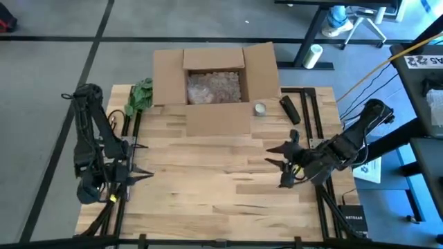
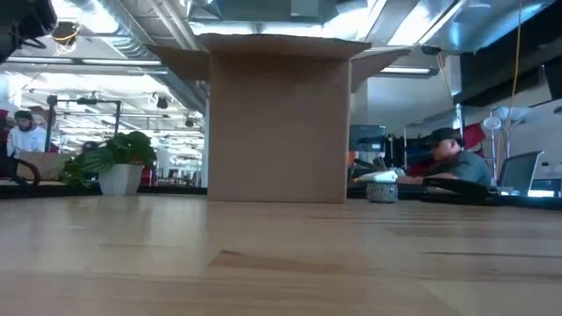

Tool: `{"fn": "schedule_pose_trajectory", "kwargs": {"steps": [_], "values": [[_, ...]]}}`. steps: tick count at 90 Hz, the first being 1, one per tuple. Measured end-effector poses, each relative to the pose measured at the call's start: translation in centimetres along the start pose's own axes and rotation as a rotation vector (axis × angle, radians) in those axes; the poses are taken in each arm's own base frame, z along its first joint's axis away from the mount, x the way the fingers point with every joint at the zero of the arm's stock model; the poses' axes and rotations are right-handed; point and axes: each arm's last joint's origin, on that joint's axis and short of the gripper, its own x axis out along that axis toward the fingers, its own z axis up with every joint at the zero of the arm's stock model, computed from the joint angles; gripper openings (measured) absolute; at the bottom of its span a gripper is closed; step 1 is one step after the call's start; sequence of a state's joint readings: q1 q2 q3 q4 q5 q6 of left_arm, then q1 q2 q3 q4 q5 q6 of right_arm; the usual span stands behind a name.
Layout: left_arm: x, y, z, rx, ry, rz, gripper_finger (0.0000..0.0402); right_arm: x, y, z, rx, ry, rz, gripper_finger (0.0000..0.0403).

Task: Wrap mug
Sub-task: Return to Home Position

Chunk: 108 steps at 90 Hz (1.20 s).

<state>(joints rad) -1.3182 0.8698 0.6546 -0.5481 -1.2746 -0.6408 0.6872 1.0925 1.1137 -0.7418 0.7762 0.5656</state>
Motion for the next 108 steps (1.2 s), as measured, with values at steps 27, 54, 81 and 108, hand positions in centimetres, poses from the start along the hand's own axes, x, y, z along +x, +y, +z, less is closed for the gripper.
{"fn": "schedule_pose_trajectory", "kwargs": {"steps": [27,54,81,108], "values": [[0.3,0.0,-2.1,-0.109,-0.076,-0.278,0.0,-0.4,-0.8,-0.4,-0.001,-0.053,-0.001,0.0126],[1.2,0.9,-4.0,-0.095,-0.232,-0.554,0.0,-0.1,-0.9,-1.1,-0.023,-0.031,-0.014,0.0126],[2.0,2.5,-7.5,-0.212,-0.21,-0.595,0.0,1.1,-2.3,-5.4,0.064,0.025,-0.072,0.0126],[2.0,3.1,-8.7,-0.235,-0.22,-0.614,0.0,2.1,-3.4,-9.1,0.166,-0.055,-0.014,0.0126]]}}
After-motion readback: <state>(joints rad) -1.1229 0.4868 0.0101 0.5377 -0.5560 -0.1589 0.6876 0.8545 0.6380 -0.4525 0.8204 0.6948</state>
